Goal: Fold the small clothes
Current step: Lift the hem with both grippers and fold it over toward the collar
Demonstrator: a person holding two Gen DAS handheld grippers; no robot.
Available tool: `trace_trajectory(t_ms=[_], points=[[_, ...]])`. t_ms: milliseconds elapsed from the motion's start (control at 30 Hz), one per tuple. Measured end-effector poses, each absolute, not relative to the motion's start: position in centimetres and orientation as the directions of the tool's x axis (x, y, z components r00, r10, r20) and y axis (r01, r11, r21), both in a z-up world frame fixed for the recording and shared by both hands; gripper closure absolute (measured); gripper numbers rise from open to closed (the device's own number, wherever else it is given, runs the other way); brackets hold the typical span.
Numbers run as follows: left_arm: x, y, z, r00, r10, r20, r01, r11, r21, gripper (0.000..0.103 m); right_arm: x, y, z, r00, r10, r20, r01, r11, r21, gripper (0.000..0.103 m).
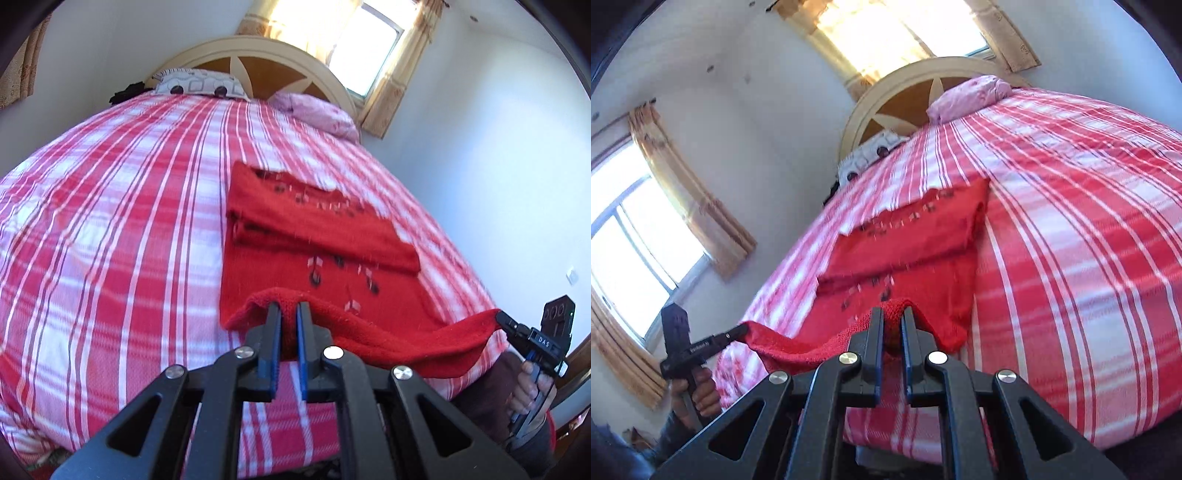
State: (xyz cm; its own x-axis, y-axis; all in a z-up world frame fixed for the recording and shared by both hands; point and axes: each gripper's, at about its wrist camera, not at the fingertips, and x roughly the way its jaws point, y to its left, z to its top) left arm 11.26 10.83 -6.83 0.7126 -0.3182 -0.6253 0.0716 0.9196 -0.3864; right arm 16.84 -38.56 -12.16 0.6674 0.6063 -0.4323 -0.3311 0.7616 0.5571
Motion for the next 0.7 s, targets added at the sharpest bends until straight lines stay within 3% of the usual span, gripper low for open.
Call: trace_trajectory(t_ms=[700], points=[[23.3, 10.4, -3.7, 0.756, -0.269, -0.596, 0.042, 0.930, -0.366, 0.095, 29.2, -38.2, -8.3, 0.716, 0.550, -0.430, -0.285, 0.792, 0.539, 0.095]])
